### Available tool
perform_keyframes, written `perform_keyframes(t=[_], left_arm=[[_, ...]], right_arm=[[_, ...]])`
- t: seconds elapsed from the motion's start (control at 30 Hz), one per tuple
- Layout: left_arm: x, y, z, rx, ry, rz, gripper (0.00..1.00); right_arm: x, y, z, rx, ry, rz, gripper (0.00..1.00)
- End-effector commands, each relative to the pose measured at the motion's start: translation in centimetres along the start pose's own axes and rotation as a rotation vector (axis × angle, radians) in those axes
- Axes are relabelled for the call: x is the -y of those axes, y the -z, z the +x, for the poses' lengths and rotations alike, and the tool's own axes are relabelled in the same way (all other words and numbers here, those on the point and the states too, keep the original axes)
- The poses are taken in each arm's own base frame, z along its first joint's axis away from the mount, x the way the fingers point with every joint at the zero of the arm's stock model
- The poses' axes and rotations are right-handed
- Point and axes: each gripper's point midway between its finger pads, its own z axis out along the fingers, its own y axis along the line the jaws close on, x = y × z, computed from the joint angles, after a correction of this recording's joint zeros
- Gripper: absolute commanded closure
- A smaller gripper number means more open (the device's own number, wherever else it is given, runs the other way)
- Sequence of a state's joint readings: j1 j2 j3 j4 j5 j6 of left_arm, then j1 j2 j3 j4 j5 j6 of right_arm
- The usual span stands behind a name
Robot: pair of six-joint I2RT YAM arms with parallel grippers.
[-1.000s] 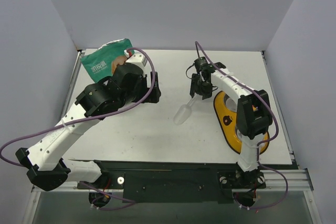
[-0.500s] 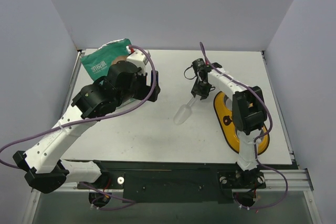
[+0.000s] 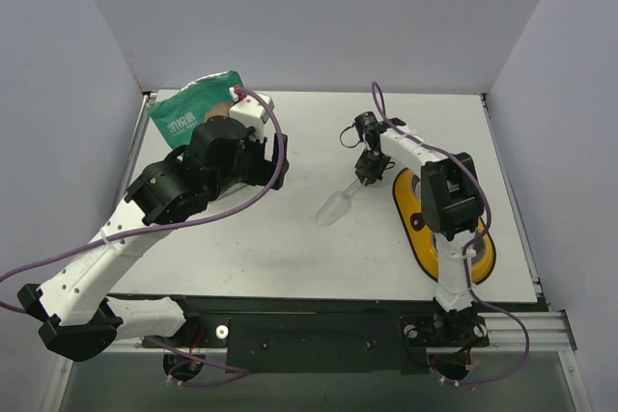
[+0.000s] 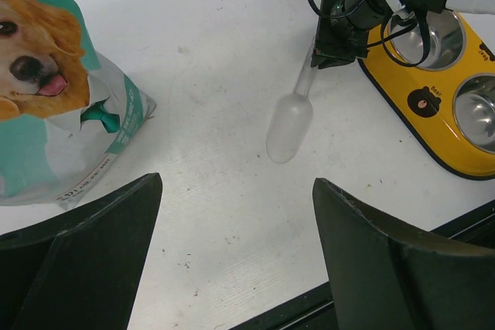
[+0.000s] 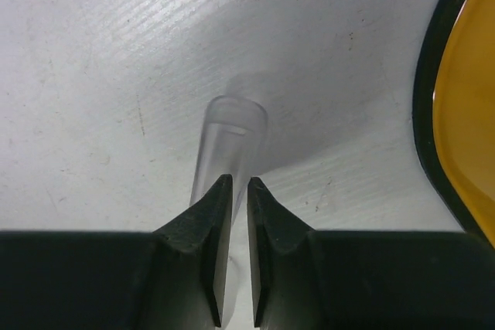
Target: Serve the pet food
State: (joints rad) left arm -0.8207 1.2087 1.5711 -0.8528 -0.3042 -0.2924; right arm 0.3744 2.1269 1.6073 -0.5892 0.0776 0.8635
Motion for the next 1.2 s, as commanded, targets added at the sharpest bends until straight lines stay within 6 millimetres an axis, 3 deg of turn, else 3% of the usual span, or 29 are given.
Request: perform_keyframes(t=[0.0,0.1,0.13,0.17,0.2,0.43,0.67,0.8,0.9,1.07,1.17], left_arm=[[0.2,0.3,-2.1,0.078,0.006,0.009,0.1],[0.3,0.3,-2.4,0.08,0.011,0.011,0.1],[0.3,0.3,-2.5,0.081,0.013,0.008,0.1],[0.3,0.3,-2.5,0.078,0.013,0.006,0.1],[0.3,0.3,-2.5,0.076,0.015,0.004,0.1],[0.1,0.5,-2.9,0.076,0.102,-0.004,0.11],[-0.7,0.7,-3.1,0.034,0.246,-0.028,0.11],[-1.1,1.3,-3.5,0.043,0.32,-0.027,0.11],[-2.2,1.8,-4.0,0.065,0.386,-0.062,0.11],[-4.1,3.0,-5.4,0.115,0.405,-0.122,0.11],[-5.2,3.6,-5.7,0.106,0.383,-0.17,0.11]], right_arm=[[-0.2,1.1,0.9,-0.01,-0.12,0.001,0.97],[0.5,1.9,4.0,-0.043,-0.243,-0.021,0.98],[-0.6,2.2,4.2,-0.023,-0.317,-0.065,0.98],[0.1,2.7,5.1,-0.001,-0.338,-0.078,0.98],[-0.7,3.0,5.5,0.016,-0.38,-0.108,0.98],[0.2,3.8,8.1,0.041,-0.345,-0.103,0.82],[-0.7,6.5,10.6,-0.041,0.034,-0.262,0.62],[1.5,7.5,12.8,-0.101,0.343,-0.308,0.51],[2.7,9.0,12.6,-0.055,0.49,-0.351,0.43],[0.5,11.8,11.2,0.116,0.717,-0.442,0.42],[-0.9,11.8,10.3,0.188,0.864,-0.429,0.42]])
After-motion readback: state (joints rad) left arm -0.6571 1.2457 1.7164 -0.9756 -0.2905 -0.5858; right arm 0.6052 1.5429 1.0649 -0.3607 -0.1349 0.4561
